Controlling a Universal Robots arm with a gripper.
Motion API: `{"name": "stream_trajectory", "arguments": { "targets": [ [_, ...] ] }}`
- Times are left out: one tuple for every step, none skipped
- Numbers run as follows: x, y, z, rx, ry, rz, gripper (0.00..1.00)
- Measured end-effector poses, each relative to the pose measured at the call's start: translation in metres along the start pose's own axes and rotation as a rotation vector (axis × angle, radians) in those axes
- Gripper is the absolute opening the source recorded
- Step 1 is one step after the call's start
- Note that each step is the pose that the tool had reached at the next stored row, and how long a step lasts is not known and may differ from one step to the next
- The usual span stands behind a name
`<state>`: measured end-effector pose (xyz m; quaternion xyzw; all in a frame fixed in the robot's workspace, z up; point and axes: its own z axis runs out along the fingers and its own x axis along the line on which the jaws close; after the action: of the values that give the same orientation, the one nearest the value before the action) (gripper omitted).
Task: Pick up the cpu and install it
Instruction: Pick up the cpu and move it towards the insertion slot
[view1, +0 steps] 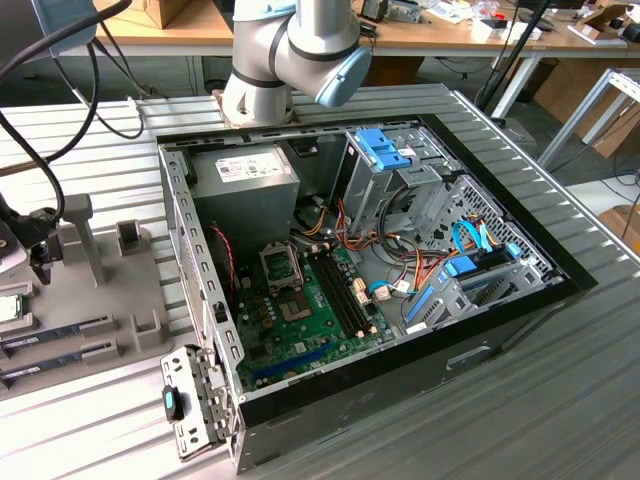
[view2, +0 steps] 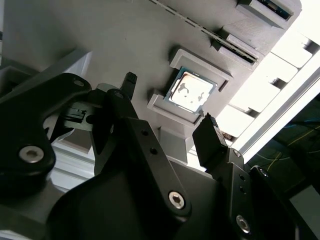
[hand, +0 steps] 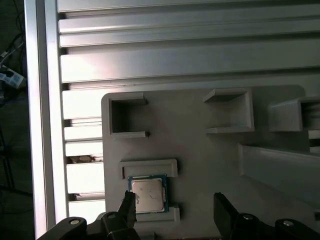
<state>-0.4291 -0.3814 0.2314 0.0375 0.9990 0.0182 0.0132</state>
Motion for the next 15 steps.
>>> {"name": "stream_trajectory", "arguments": {
  "targets": [
    [0.0001,0.0,0.0002,0.0,0.0,0.0,0.72],
    [0.0001,0.0,0.0003,0.0001,0.0001,0.0,0.72],
    [0.0001,0.0,0.0005,0.0001,0.0001,0.0,0.72],
    [0.0002,0.0,0.0009,0.0,0.0,0.0,0.72],
    [0.0002,-0.0001,0.0012,0.0,0.0,0.0,0.72],
    [0.0002,-0.0001,0.0014,0.0,0.0,0.0,0.72],
    [0.0002,-0.0001,0.0017,0.0,-0.0001,0.0,0.72],
    [0.0002,-0.0001,0.0018,0.0,0.0,0.0,0.72],
    [0.0002,-0.0001,0.002,0.0,0.0,0.0,0.72],
    [0.0002,-0.0001,0.0023,0.0,0.0,0.0,0.72],
    [0.0003,-0.0001,0.0025,0.0,0.0,0.0,0.72],
    [0.0003,-0.0001,0.0027,0.0,0.0,0.0,0.72],
    [0.0003,-0.0001,0.003,0.0,-0.0001,0.0,0.72],
    [0.0003,-0.0001,0.0032,0.0,-0.0001,0.0,0.72],
    [0.0003,-0.0001,0.0034,0.0,0.0,0.0,0.72]
  ]
}}
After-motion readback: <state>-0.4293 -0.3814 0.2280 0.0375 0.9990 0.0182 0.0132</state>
